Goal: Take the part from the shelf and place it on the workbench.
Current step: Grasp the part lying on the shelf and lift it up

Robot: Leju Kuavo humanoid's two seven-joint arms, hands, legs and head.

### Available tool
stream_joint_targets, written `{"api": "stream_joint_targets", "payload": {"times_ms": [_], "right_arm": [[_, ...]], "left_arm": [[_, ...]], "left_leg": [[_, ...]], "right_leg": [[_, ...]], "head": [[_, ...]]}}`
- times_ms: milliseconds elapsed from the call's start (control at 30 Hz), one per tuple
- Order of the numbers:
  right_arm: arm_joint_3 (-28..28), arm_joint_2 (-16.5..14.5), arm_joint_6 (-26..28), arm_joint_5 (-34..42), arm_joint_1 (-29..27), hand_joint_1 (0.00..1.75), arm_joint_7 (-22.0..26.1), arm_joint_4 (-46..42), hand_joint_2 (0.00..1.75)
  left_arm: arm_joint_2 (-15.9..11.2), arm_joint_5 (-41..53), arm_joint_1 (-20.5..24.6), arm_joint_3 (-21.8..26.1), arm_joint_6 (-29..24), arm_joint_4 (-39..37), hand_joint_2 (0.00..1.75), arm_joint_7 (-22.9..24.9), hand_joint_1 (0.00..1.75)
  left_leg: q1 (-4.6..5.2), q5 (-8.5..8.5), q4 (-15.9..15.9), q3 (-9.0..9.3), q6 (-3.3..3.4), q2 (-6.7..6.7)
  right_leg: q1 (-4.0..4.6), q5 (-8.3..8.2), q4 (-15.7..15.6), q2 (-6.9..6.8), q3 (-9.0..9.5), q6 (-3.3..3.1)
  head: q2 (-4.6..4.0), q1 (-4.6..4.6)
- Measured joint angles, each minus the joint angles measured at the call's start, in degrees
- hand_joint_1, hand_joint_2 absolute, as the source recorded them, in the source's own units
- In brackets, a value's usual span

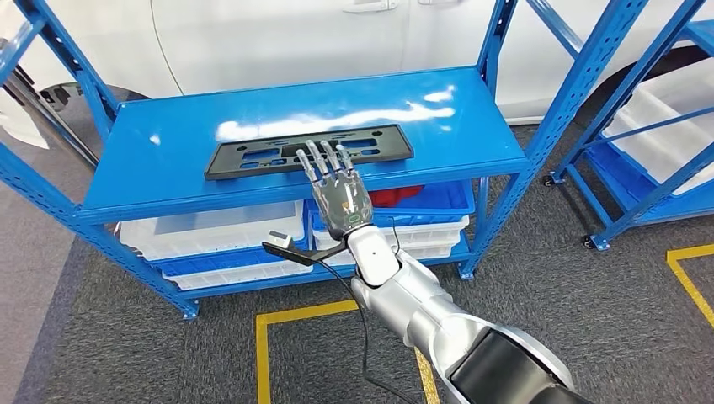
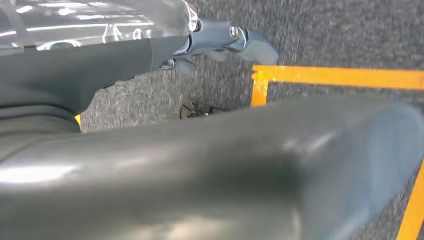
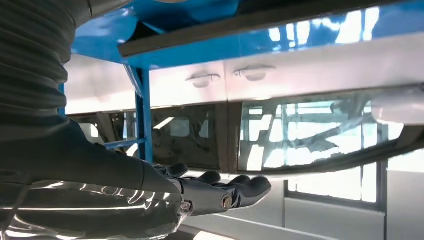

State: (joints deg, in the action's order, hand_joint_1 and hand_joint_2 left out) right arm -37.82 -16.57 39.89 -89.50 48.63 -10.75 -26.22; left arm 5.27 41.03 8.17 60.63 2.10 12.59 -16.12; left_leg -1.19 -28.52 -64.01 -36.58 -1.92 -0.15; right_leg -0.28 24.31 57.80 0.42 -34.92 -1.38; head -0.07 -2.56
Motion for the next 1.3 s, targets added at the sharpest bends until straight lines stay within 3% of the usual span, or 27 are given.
{"api": "stream_joint_targets", "payload": {"times_ms": [67, 100, 133, 200, 267, 300, 433, 500, 567, 600, 633, 667, 733, 767, 833, 933, 1000, 1067, 1100, 1133, 1167, 1233, 1300], "right_arm": [[0.3, 0.0, 0.0, 0.0, -0.1, 0.00, 0.2, -0.2, 1.75], [0.5, 0.1, 0.0, 0.0, -0.3, 0.00, 0.4, -0.2, 1.75], [0.7, 0.1, 0.0, 0.1, -0.5, 0.00, 0.5, -0.2, 1.75], [1.1, 0.1, 0.0, 0.5, -0.7, 0.00, 0.9, -0.3, 1.75], [1.5, 0.2, 0.0, 0.9, -0.7, 0.00, 1.2, -0.4, 1.75], [1.7, 0.2, 0.0, 1.0, -0.7, 0.00, 1.4, -0.5, 1.75], [2.3, 0.2, 0.1, 1.1, -0.9, 0.00, 1.7, -0.7, 1.75], [2.6, 0.2, 0.1, 1.1, -0.8, 0.00, 1.7, -0.8, 0.87], [2.7, 0.3, 0.1, 0.9, -1.0, 0.00, 1.7, -0.8, 0.00], [2.7, 0.3, 0.1, 1.0, -1.2, 0.00, 1.7, -0.8, 0.00], [2.7, 0.4, 0.0, 1.2, -1.4, 0.00, 1.8, -0.8, 0.00], [2.7, 0.4, 0.0, 1.6, -1.6, 0.00, 2.0, -0.7, 0.00], [2.7, 0.4, 0.0, 2.6, -1.4, 0.00, 2.9, -0.4, 0.00], [2.7, 0.3, 0.1, 3.0, -1.3, 0.00, 3.4, 0.0, 0.00], [2.7, 0.1, 0.1, 3.3, -1.1, 0.00, 3.9, 0.9, 0.00], [2.7, -0.2, 0.1, 3.1, -1.2, 0.00, 4.0, 1.6, 0.00], [2.7, -0.5, 0.1, 3.0, -1.0, 0.00, 3.9, 1.9, 0.00], [2.7, -0.8, 0.1, 2.6, -1.0, 0.00, 3.9, 2.3, 0.00], [2.7, -0.8, 0.1, 2.5, -1.1, 0.00, 3.9, 2.5, 0.00], [2.7, -0.8, 0.1, 2.2, -1.2, 0.00, 3.9, 2.7, 0.00], [2.7, -0.9, 0.1, 2.0, -1.3, 0.00, 3.9, 2.8, 0.00], [2.7, -1.0, 0.1, 1.7, -1.4, 0.00, 3.9, 3.0, 0.00], [2.7, -1.1, 0.1, 1.4, -1.3, 0.00, 3.8, 3.1, 0.00]], "left_arm": [[0.0, 0.0, -0.3, 0.0, -0.1, 0.0, 0.00, 0.1, 0.00], [-0.1, 0.0, -0.5, 0.0, -0.2, 0.0, 0.00, 0.2, 0.00], [-0.1, -0.1, -0.8, 0.0, -0.2, 0.0, 0.00, 0.3, 0.00], [-0.2, -0.1, -1.1, 0.0, -0.3, 0.0, 0.00, 0.4, 0.00], [-0.2, -0.1, -1.0, 0.0, -0.3, 0.0, 0.00, 0.5, 0.00], [-0.3, 0.0, -1.0, 0.0, -0.4, 0.0, 0.00, 0.6, 0.00], [-0.2, 0.0, -1.0, 0.0, -0.3, 0.0, 0.00, 0.9, 0.00], [-0.1, 0.0, -0.9, 0.0, -0.2, 0.0, 0.00, 1.0, 0.00], [-0.1, -0.1, -0.7, 0.0, 0.0, 0.0, 0.00, 1.0, 0.00], [-0.1, -0.1, -0.7, 0.0, 0.1, 0.0, 0.00, 1.0, 0.00], [-0.1, -0.1, -0.8, 0.0, 0.1, 0.0, 0.00, 1.0, 0.00], [-0.1, -0.1, -0.8, 0.0, 0.2, 0.0, 0.00, 1.0, 0.00], [0.0, -0.1, -0.7, -0.1, 0.3, 0.0, 0.00, 1.0, 0.00], [0.0, -0.1, -0.7, -0.2, 0.4, 0.0, 0.00, 1.0, 0.00], [0.0, -0.1, -0.5, -0.3, 0.5, 0.0, 0.00, 1.0, 0.00], [0.0, -0.2, -0.5, -0.3, 0.8, 0.0, 0.00, 1.0, 0.00], [0.0, -0.2, -0.4, -0.3, 0.9, 0.0, 0.00, 0.9, 0.00], [0.0, -0.2, -0.5, -0.3, 0.9, 0.0, 0.00, 0.9, 0.00], [0.0, -0.2, -0.5, -0.3, 1.0, 0.0, 0.00, 0.9, 0.00], [0.0, -0.2, -0.5, -0.3, 1.0, 0.0, 0.00, 0.8, 0.00], [0.0, -0.2, -0.6, -0.3, 1.0, 0.0, 0.00, 0.8, 0.00], [-0.1, -0.2, -0.5, -0.3, 1.1, 0.0, 0.00, 0.8, 0.00], [-0.1, -0.1, -0.4, -0.3, 1.1, 0.0, 0.00, 0.7, 0.00]], "left_leg": [[-0.01, -2.58, -6.9, -3.57, -0.14, -0.01], [-0.02, -2.72, -8.8, -4.68, -0.15, -0.01], [-0.01, -1.85, -8.7, -4.85, -0.08, -0.01], [0.02, 1.97, -3.2, -2.54, 0.32, 0.00], [0.32, 4.37, 3.2, 0.46, 0.91, -0.01], [0.48, 4.64, 4.9, 1.25, 1.16, -0.03], [0.24, 4.47, 6.0, 1.73, 2.06, -0.04], [0.00, 4.55, 6.3, 1.97, 2.51, 0.03], [0.00, 4.48, 6.3, 2.00, 2.72, 0.04], [0.00, 4.44, 6.3, 2.03, 2.73, 0.02], [-0.01, 4.39, 6.3, 2.08, 2.69, 0.00], [-0.02, 4.32, 6.3, 2.17, 2.61, -0.04], [0.03, 4.08, 6.1, 2.37, 2.25, -0.12], [0.13, 3.95, 6.0, 2.38, 2.00, -0.16], [0.29, 3.80, 6.0, 2.34, 1.37, -0.19], [0.09, 3.26, 5.7, 2.26, 0.39, -0.15], [-0.02, 0.82, 1.6, 0.55, -0.03, -0.12], [-0.03, -2.68, -6.2, -3.11, -0.28, -0.10], [-0.04, -3.60, -9.3, -4.72, -0.34, -0.10], [-0.03, -3.46, -10.6, -5.50, -0.32, -0.10], [-0.02, -2.19, -9.6, -5.12, -0.20, -0.10], [0.04, 1.90, -2.1, -1.69, 0.36, -0.10], [0.30, 4.01, 4.2, 1.34, 0.93, -0.13]], "right_leg": [[0.21, 0.25, 0.0, -0.02, 0.26, -0.39], [0.34, 0.37, 0.0, 0.01, 0.40, -0.50], [0.44, 0.51, 0.1, 0.06, 0.57, -0.56], [0.56, 0.86, 0.2, 0.21, 0.98, -0.45], [0.81, 1.23, 0.5, 0.28, 1.12, -0.08], [0.88, 1.34, 0.6, 0.27, 1.06, 0.17], [0.87, 2.13, 1.3, 0.22, 0.76, 1.28], [0.68, 4.84, 6.0, 0.16, -1.39, 1.90], [0.32, 8.10, 13.9, 0.11, -5.43, 2.32], [0.13, 8.66, 16.6, 0.07, -6.95, 2.46], [-0.04, 8.10, 17.1, 0.02, -7.49, 2.54], [-0.18, 6.45, 15.3, -0.03, -6.84, 2.55], [-0.33, 2.27, 7.4, -0.11, -3.28, 2.36], [-0.27, 0.95, 3.9, -0.12, -1.71, 2.19], [-0.05, 0.43, 1.0, -0.07, -0.45, 1.76], [-0.05, 0.30, 0.5, -0.02, -0.23, 0.73], [-0.22, 0.20, 0.1, -0.08, 0.09, 0.09], [-0.03, 0.33, 0.2, -0.10, 0.19, -0.25], [0.10, 0.41, 0.2, -0.10, 0.24, -0.35], [0.21, 0.49, 0.2, -0.08, 0.31, -0.42], [0.31, 0.60, 0.3, -0.04, 0.44, -0.45], [0.44, 0.94, 0.4, 0.05, 0.83, -0.31], [0.66, 1.25, 0.6, 0.12, 0.94, 0.10]], "head": [[0.00, 0.01], [0.00, 0.01], [0.00, 0.01], [0.00, 0.01], [0.00, 0.01], [0.00, 0.01], [0.01, 0.00], [0.00, 0.01], [0.01, 0.01], [0.01, 0.01], [0.01, 0.01], [0.00, 0.01], [0.00, 0.01], [0.01, 0.00], [0.01, 0.00], [0.01, 0.00], [0.01, 0.00], [0.01, 0.01], [0.01, 0.01], [0.00, 0.01], [0.00, 0.01], [0.00, 0.01], [0.00, 0.01]]}}
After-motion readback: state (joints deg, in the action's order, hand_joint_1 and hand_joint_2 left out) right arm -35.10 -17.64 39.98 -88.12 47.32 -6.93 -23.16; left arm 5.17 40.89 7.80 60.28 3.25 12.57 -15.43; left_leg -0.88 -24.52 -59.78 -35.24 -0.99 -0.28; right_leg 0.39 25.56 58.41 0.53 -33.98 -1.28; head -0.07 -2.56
